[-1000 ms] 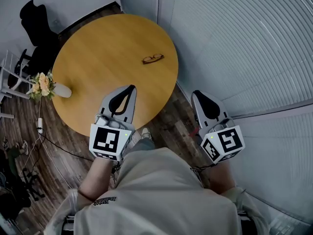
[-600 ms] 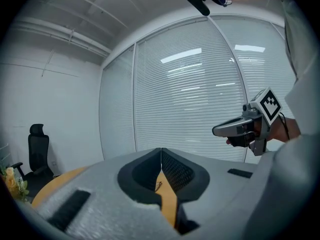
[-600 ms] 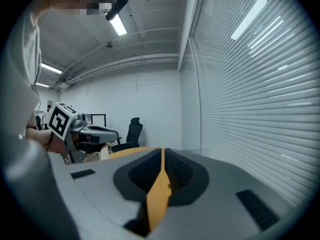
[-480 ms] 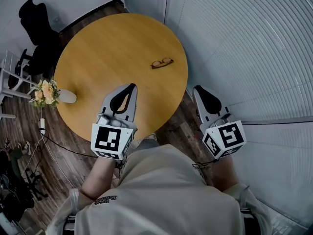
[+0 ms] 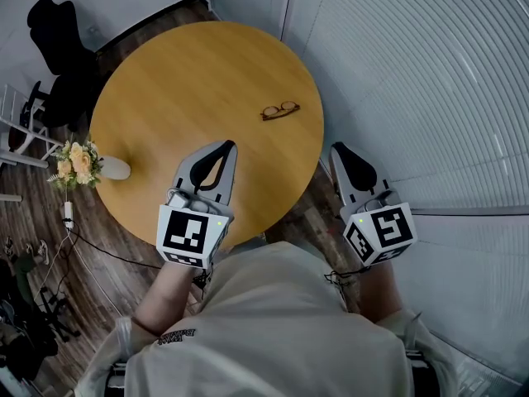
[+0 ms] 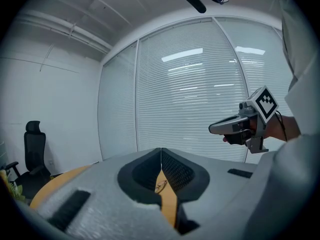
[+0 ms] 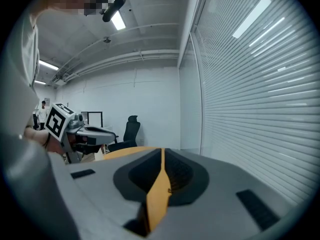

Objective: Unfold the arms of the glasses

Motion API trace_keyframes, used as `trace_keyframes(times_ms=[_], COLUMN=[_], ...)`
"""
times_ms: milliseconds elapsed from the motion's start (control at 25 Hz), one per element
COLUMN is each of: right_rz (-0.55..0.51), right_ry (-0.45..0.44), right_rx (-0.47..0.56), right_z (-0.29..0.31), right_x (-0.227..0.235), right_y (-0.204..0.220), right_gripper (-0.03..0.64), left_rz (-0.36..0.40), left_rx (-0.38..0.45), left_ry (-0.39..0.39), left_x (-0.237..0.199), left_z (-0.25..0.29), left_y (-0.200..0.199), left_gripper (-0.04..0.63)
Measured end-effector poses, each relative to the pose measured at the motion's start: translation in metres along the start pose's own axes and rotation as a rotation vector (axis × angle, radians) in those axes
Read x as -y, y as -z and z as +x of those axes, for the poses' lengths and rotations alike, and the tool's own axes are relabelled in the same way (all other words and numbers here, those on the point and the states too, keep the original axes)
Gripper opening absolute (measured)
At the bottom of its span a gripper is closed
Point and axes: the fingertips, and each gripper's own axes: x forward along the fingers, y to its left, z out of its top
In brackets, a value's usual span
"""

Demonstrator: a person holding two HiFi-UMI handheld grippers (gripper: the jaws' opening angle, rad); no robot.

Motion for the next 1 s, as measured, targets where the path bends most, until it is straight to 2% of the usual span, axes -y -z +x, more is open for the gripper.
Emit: trace_keyframes(times_ms=[280, 440, 680, 1000], right_rz=[-0.002, -0.002, 0.045, 0.055], right_ry=[0.013, 0.008, -0.047, -0.052], right_rx=[-0.017, -0.017, -0.025, -0.035], right_z=[0.003, 0.005, 0.014, 0.019], right_x=[0.006, 0.011, 0.012, 0.036], right_y=[0.006, 0.004, 0.005, 0.014], right_gripper=[0.04, 0.04, 0.04, 0.04], left_rz=[-0.009, 0.012, 0.018, 0.03], left_rx=[0.033, 0.016, -0.038, -0.055], left_ry=[0.003, 0.001, -0.029, -0.059], left_x=[-0.001, 0.002, 0.0, -0.001], left_z=[0.005, 0.007, 0.013, 0.032], left_y=[-0.002, -0.003, 0.004, 0.001], left_gripper=[0.023, 0.023, 0.023, 0.025])
